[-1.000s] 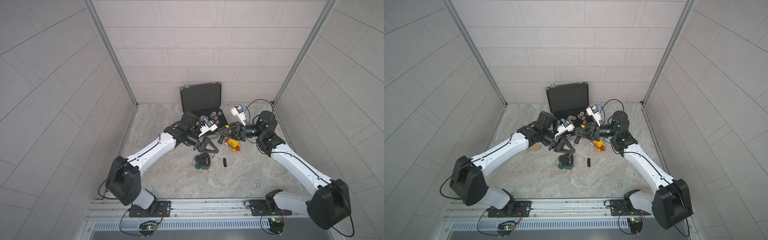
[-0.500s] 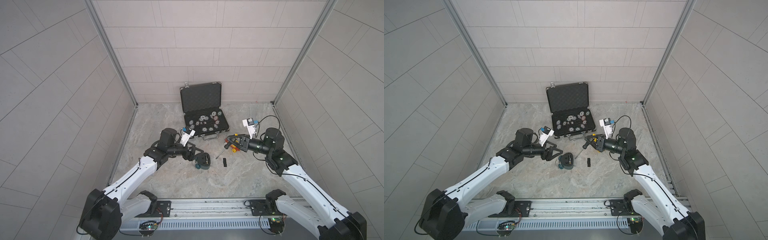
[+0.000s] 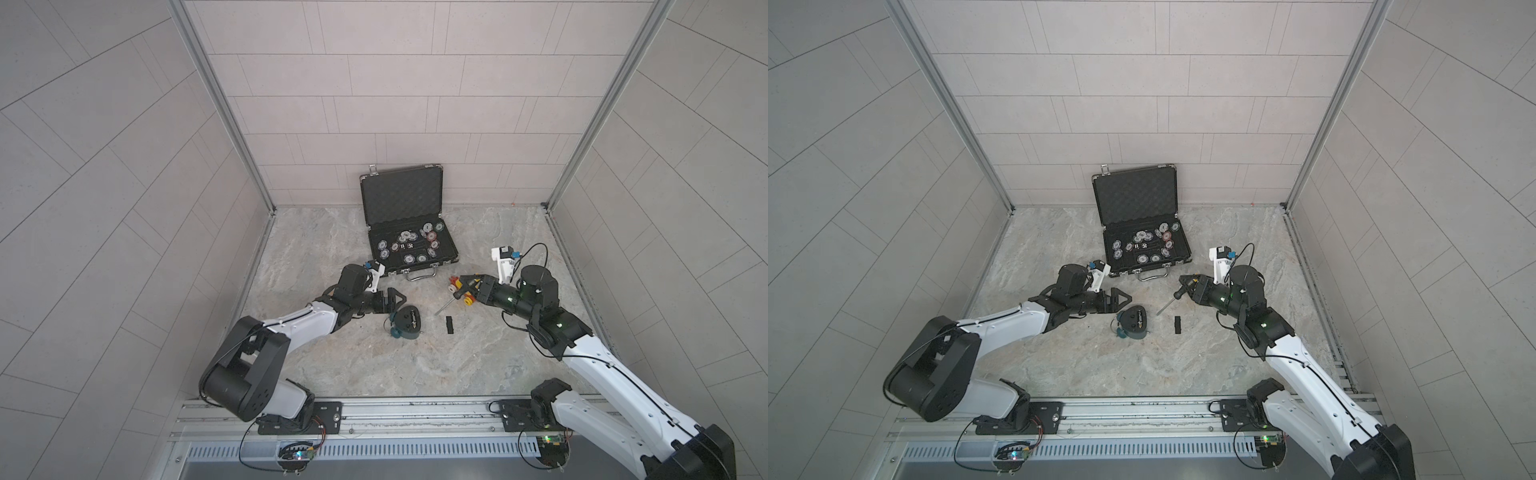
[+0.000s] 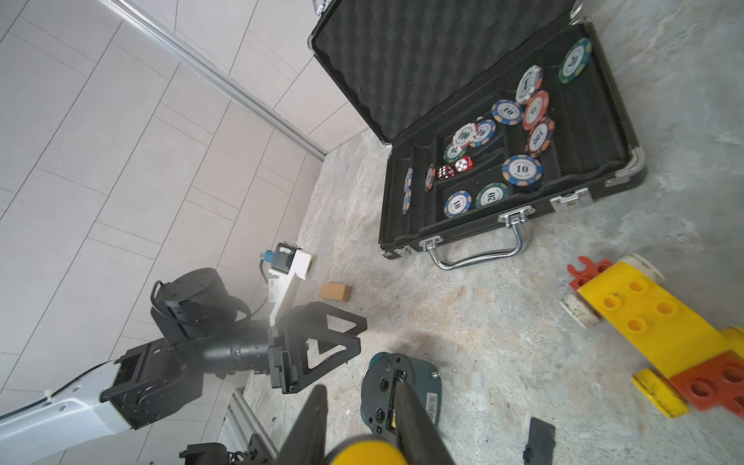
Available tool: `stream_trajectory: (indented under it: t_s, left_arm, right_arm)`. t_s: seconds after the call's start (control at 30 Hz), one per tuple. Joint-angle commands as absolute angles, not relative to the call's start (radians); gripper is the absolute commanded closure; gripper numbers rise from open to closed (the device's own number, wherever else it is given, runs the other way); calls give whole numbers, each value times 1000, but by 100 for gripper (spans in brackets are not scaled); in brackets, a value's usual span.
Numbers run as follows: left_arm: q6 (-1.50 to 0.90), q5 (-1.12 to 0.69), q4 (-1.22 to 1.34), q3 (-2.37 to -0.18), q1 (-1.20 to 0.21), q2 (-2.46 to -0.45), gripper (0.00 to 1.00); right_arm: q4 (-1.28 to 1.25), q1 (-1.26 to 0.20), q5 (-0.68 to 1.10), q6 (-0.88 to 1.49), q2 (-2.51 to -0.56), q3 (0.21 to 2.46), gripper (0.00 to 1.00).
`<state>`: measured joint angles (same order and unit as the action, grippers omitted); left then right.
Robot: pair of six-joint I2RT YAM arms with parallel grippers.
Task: Remove the battery from the alarm
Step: Adjust the alarm at the center of the board, then release the battery from the alarm.
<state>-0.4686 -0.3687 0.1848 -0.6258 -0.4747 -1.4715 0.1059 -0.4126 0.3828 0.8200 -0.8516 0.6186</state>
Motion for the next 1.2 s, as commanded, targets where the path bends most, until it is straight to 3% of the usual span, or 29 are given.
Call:
stream_trajectory:
  t_s: [0.0,0.5,0.67,0.93,1.17]
  left_arm:
    - [-516,-420,288,-647,-505,-1515,17]
    - [-613,-396,327,-506,-610,-1435,18]
    - [-664,-333,274,-445,-632,-1307,18]
    - [-791,10,-93,-393,-626,-980,18]
    - [-785,-86,-31,-334,-629,-978,19]
  right_arm:
    - [121,-440,291,847,-821,599,100]
    - [200,-483,154,891,-803,596,100]
    - [223,-598,6,879,-823,615,100]
    - [266,-852,-313,911,-949,700,100]
    - [274,-1030,-528,905,-1089,797,100]
